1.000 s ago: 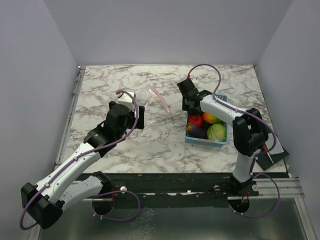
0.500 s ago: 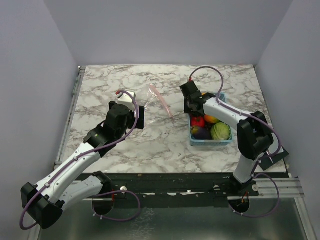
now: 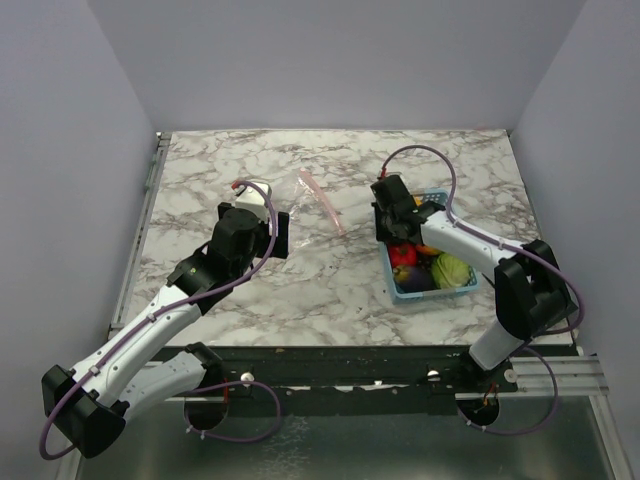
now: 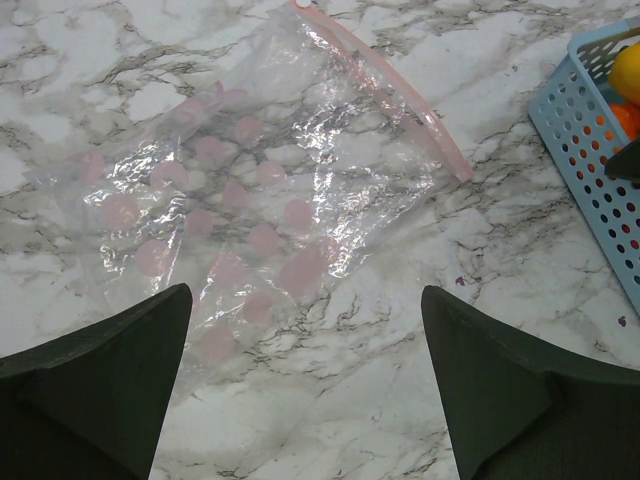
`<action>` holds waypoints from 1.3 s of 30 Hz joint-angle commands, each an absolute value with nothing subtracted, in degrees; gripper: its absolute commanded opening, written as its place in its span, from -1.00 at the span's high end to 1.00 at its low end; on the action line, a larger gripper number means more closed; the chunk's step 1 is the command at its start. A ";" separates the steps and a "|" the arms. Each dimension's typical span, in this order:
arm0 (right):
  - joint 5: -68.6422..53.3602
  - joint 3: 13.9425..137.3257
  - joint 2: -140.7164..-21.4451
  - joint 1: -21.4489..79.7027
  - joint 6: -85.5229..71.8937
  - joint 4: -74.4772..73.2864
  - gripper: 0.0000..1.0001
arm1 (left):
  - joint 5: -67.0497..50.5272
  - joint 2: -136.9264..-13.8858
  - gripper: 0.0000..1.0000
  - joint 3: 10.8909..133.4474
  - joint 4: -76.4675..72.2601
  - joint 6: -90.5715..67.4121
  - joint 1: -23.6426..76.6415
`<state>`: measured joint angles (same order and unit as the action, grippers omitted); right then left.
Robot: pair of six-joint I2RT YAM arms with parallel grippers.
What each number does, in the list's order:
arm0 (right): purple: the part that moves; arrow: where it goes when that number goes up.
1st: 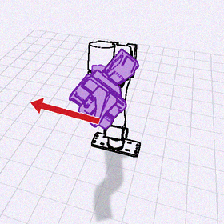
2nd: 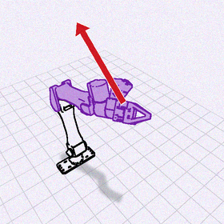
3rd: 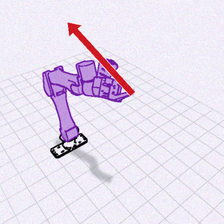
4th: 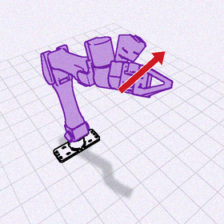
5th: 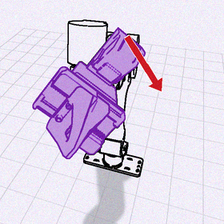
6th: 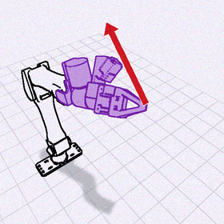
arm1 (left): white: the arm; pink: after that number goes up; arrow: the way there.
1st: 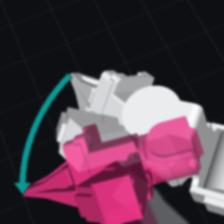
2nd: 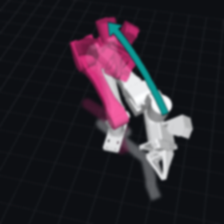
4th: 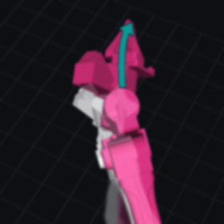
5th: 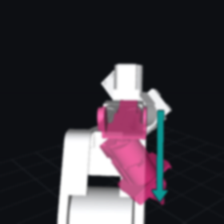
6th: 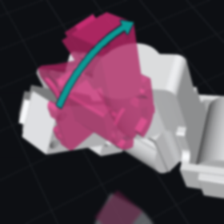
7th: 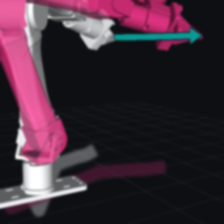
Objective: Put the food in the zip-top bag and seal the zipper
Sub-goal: Adjust the bin at the center of the board, then pick up the zipper food storage bag at the center of the board.
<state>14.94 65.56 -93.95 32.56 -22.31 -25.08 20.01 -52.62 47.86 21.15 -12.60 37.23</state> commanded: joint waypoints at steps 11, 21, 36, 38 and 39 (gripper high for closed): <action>14.00 65.50 -90.07 34.44 -21.71 -25.22 0.35 | 20.38 -54.38 -0.98 47.86 22.09 -12.73 37.18; 13.42 72.71 -87.58 34.58 -20.06 -27.45 0.10 | 20.82 -54.36 -0.98 47.90 22.32 -12.78 37.15; 1.55 86.71 -96.74 34.63 -15.50 -28.41 -0.15 | 20.45 -53.64 -0.98 47.90 22.24 -12.74 37.18; 0.49 88.46 -98.32 34.62 -15.15 -28.32 -0.18 | 20.44 -53.38 -0.98 47.90 22.32 -12.75 37.16; -0.90 89.25 -99.19 34.55 -15.03 -28.23 -0.20 | 20.40 -53.29 -0.98 47.92 22.31 -12.74 37.17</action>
<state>4.25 85.84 -96.05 34.22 -16.97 -26.65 19.99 -54.50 47.86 22.20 -12.62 37.23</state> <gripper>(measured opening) 0.586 0.989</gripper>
